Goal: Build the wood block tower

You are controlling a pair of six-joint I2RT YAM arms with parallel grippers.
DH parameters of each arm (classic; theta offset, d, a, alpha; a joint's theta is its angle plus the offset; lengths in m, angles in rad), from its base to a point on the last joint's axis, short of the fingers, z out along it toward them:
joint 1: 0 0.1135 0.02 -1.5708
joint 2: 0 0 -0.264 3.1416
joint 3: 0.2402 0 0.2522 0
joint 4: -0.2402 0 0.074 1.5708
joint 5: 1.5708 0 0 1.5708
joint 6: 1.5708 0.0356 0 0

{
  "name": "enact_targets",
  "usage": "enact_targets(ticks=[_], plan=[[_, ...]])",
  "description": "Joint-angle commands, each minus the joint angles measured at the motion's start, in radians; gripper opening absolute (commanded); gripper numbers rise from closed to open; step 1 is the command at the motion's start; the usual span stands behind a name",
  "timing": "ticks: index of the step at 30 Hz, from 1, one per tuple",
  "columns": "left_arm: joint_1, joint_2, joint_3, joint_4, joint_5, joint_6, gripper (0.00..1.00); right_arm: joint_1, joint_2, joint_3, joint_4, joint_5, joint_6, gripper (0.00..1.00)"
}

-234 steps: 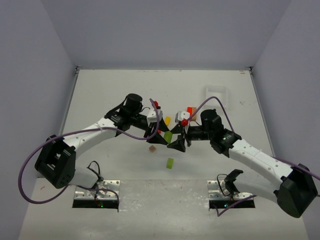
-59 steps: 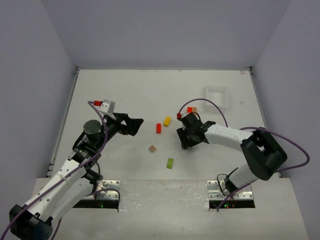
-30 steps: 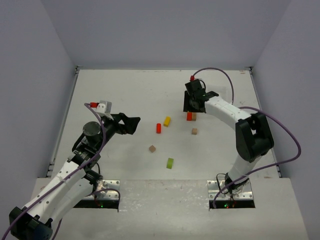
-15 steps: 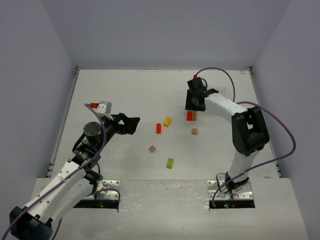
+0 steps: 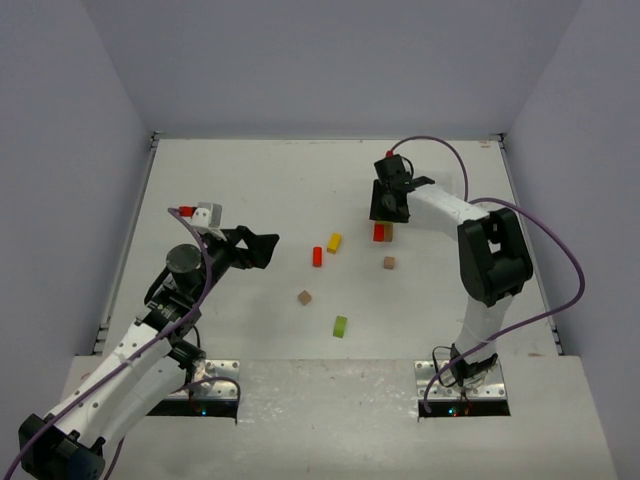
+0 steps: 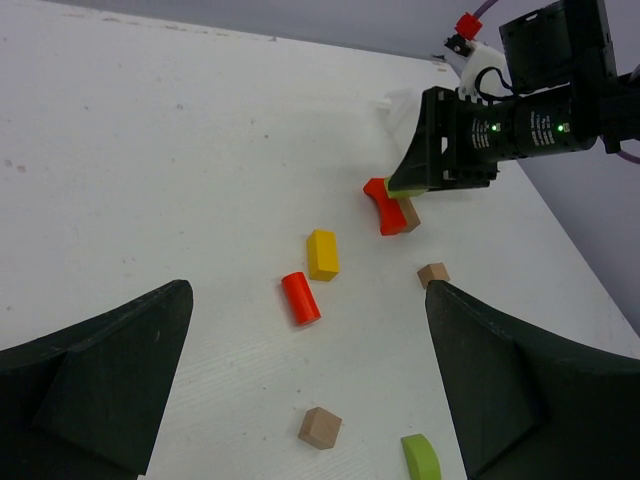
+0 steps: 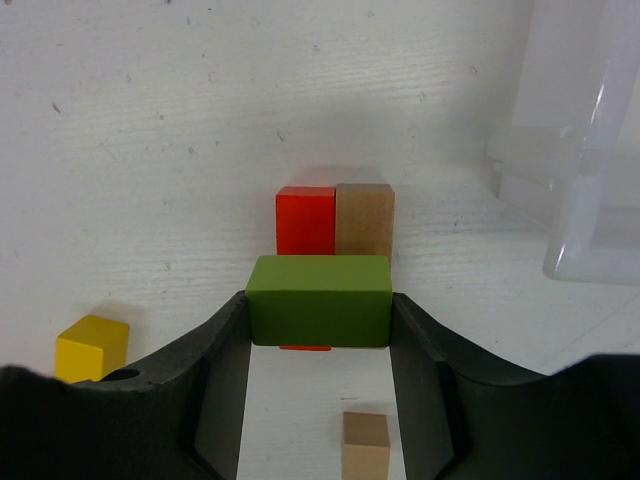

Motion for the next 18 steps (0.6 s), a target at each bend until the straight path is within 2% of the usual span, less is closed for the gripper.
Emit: enact_targets(ticks=[1, 18], plan=[[0.008, -0.016, -0.001, 0.031, -0.005, -0.008, 1.00, -0.010, 0.012, 0.043, 0.019, -0.006, 0.005, 0.25], [0.006, -0.018, 0.004, 0.025, 0.002, -0.008, 1.00, -0.020, 0.036, 0.062, -0.013, -0.046, 0.028, 0.27]])
